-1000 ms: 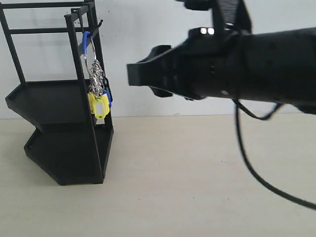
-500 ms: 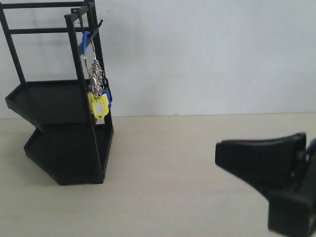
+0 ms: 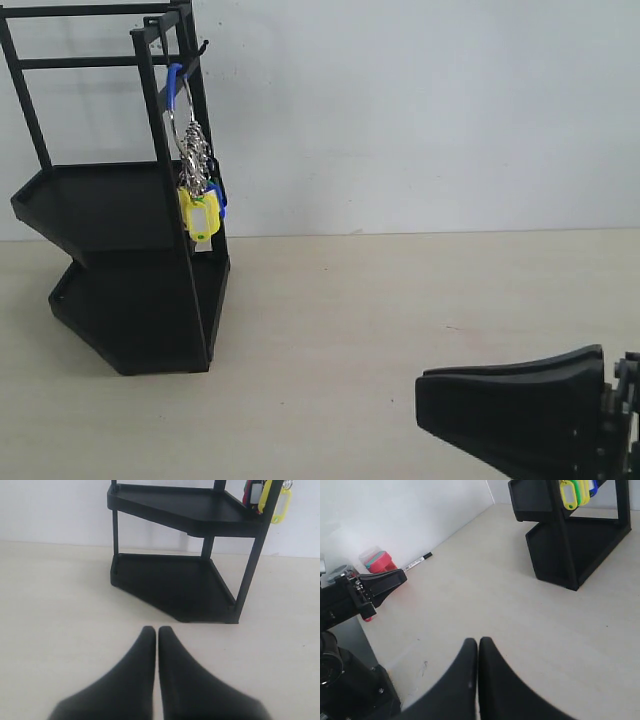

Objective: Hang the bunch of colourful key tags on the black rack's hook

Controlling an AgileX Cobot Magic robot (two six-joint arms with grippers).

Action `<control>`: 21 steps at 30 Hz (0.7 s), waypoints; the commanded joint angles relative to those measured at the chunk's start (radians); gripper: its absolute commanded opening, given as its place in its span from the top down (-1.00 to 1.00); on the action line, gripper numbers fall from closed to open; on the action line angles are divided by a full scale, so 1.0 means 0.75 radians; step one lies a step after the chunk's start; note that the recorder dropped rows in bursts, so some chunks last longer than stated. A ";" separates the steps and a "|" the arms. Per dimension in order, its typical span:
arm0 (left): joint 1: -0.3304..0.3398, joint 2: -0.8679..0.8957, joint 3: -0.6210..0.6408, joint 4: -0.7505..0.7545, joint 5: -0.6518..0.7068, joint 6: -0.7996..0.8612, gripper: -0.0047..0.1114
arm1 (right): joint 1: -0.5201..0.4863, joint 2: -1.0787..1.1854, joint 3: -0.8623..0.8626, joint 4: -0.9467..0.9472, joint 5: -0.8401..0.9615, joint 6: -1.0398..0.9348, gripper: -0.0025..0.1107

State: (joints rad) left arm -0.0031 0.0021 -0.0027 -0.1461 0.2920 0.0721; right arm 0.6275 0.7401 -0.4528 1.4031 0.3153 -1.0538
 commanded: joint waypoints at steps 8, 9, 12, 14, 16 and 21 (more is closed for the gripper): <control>0.003 -0.003 0.004 0.007 -0.009 0.005 0.84 | -0.002 -0.080 0.078 -0.083 -0.140 -0.003 0.96; 0.003 -0.003 0.004 0.007 -0.009 0.005 0.84 | -0.005 -0.109 0.111 -0.083 -0.157 -0.003 0.96; 0.003 -0.003 0.004 0.007 -0.009 0.005 0.84 | -0.066 -0.210 0.212 -0.080 -0.157 -0.003 0.96; 0.003 -0.003 0.004 0.007 -0.009 0.005 0.84 | -0.141 -0.280 0.278 -0.076 -0.151 -0.003 0.96; 0.003 -0.003 0.004 0.007 -0.009 0.005 0.84 | -0.210 -0.345 0.327 -0.060 -0.144 -0.003 0.96; 0.003 -0.003 0.004 0.007 -0.009 0.005 0.84 | -0.360 -0.521 0.400 -0.060 -0.174 0.001 0.96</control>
State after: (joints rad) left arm -0.0031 0.0021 -0.0027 -0.1461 0.2920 0.0721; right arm 0.4090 0.4136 -0.1717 1.3548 0.1989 -1.0538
